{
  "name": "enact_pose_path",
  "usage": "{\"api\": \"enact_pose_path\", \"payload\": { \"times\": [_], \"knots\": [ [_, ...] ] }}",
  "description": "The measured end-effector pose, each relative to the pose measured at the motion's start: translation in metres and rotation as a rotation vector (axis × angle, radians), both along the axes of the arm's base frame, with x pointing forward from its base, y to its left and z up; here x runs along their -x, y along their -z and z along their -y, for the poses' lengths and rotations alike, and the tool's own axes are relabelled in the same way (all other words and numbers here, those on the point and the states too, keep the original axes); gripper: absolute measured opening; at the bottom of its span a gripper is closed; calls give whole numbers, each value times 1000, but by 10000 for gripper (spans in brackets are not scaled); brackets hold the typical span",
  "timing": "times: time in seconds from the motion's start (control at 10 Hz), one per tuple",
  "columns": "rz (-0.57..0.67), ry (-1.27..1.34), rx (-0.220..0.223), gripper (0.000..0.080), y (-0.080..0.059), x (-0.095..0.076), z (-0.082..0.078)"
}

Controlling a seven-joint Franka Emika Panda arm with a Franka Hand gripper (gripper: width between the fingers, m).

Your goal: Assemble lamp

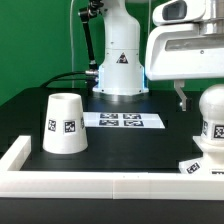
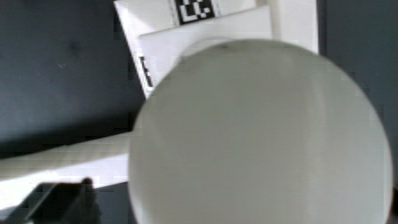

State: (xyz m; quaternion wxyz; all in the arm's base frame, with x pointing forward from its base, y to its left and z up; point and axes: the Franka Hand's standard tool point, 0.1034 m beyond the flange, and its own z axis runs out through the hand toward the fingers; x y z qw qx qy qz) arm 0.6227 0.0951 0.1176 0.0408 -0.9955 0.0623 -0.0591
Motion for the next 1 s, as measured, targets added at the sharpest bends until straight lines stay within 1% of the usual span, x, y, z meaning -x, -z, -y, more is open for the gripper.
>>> {"api": "enact_pose_path", "payload": {
  "times": [0.1,0.2,0.4,0.5,0.6,0.7,0.9,1.0],
  "knots": [
    [3,-39,7,698,0,0,1],
    [12,-163,35,698,0,-1,4],
    [18,-289,63,698,0,-1,6],
    [14,-297,74,698,1,1,-2],
    [20,-405,92,698,3,4,-11],
    [26,-434,96,698,4,5,-14],
    [27,-555,119,698,5,7,-20],
    [28,-587,122,698,5,8,-21]
  ]
}}
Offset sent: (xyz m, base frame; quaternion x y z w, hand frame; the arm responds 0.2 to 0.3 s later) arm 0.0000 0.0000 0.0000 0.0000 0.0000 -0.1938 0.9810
